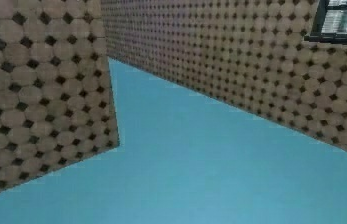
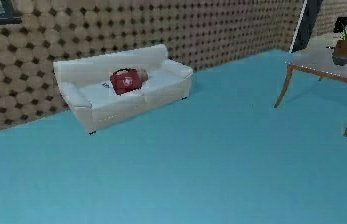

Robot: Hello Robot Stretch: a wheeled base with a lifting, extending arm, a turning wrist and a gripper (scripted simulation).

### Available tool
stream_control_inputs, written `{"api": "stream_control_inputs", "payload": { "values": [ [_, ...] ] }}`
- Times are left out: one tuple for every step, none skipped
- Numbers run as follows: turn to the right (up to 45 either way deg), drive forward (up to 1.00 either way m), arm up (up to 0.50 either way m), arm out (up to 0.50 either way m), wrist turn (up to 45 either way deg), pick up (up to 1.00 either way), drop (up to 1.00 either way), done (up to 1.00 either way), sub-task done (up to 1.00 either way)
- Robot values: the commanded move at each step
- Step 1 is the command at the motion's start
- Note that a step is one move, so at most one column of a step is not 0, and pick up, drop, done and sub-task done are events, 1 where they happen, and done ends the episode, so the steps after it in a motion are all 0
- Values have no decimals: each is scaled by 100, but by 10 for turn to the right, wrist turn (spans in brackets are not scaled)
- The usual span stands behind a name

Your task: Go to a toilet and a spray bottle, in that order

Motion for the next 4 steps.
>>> {"api": "stream_control_inputs", "payload": {
  "values": [
    [0,100,0,0,0,0,0,0,0],
    [0,100,0,0,0,0,0,0,0],
    [30,0,0,0,0,0,0,0,0],
    [0,20,0,0,0,0,0,0,0]
  ]
}}
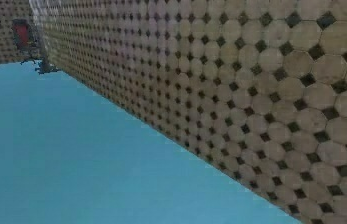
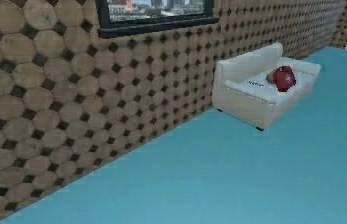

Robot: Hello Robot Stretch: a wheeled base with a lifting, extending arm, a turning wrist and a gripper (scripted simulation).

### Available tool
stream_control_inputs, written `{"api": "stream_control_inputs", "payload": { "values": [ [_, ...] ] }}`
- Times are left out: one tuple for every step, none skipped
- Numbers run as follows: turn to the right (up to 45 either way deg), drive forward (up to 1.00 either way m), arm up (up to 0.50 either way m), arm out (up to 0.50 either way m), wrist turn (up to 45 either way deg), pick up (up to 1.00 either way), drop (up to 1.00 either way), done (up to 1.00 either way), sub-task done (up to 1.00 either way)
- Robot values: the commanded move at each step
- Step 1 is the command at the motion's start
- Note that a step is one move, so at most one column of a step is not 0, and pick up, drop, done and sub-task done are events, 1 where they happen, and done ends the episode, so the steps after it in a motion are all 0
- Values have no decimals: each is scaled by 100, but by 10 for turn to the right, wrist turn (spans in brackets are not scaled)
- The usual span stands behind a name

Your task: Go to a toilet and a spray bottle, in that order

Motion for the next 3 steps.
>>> {"api": "stream_control_inputs", "payload": {
  "values": [
    [-390,0,0,0,0,0,0,0,0],
    [0,100,0,0,0,0,0,0,0],
    [-30,0,0,0,0,0,0,0,0]
  ]
}}
